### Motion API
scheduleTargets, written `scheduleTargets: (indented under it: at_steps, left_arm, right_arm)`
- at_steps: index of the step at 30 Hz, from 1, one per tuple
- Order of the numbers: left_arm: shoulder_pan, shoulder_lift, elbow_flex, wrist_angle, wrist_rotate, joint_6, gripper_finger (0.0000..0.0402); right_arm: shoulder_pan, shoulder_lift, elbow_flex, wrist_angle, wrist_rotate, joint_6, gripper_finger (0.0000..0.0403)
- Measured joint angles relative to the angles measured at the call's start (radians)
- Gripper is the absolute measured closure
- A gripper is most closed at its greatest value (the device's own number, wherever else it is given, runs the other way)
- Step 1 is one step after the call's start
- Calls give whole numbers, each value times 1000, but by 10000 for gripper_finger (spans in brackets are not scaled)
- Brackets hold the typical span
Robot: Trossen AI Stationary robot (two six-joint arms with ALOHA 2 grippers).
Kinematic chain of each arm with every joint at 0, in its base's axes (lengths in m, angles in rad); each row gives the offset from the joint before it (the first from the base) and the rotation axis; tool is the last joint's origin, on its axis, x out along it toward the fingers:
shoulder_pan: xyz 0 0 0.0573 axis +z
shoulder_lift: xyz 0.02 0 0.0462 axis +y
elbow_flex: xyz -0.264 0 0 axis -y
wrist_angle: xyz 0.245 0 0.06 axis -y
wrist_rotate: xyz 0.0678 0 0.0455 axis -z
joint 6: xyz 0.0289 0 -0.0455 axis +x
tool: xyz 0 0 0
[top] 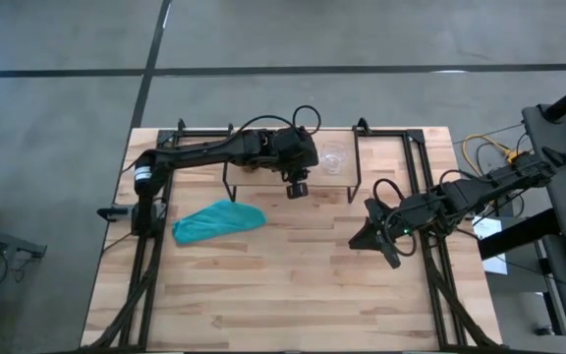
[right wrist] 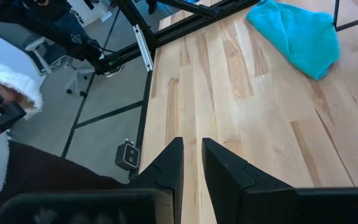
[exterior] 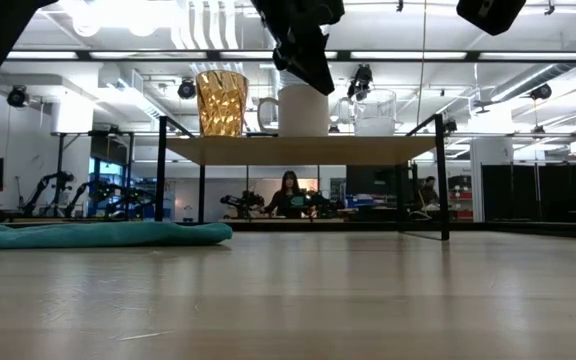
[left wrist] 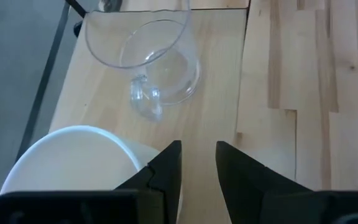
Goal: Stack small to large cups/mugs on shelf
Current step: Adjust the white mug on the shelf, then return to Home Position
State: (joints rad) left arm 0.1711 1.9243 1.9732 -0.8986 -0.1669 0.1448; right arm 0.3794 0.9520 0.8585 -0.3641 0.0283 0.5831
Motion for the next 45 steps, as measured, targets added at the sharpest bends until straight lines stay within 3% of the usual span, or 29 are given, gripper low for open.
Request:
scheduleTargets:
  at_steps: [5,12,15,24,28,32,35,45]
  left_arm:
    - [-8,-1,2,-2,37,-9,316]
    - [-70,-29,44,-1,249,-100,316]
    - [-105,-65,60,-1,293,-114,316]
    - [-170,-249,64,-47,293,-166,316]
    - [-175,-333,60,-132,293,-305,316]
    - [-178,-431,32,-173,293,-372,316]
    - [-180,-500,-7,-185,281,-373,316]
    - [-179,-799,-176,-82,115,-376,316]
  right_arm:
    - [0,0,0,0,0,0,349]
    - [0,0,0,1,0,2,349]
    - [0,0,0,1,0,2,349]
    - [0,-1,0,3,-4,63,349]
    - [4,-42,-3,136,-20,-100,349]
    - [7,-151,1,271,-147,-277,349]
    - [8,-253,0,194,-213,-294,349]
    - [6,-489,-8,9,-201,-306,349]
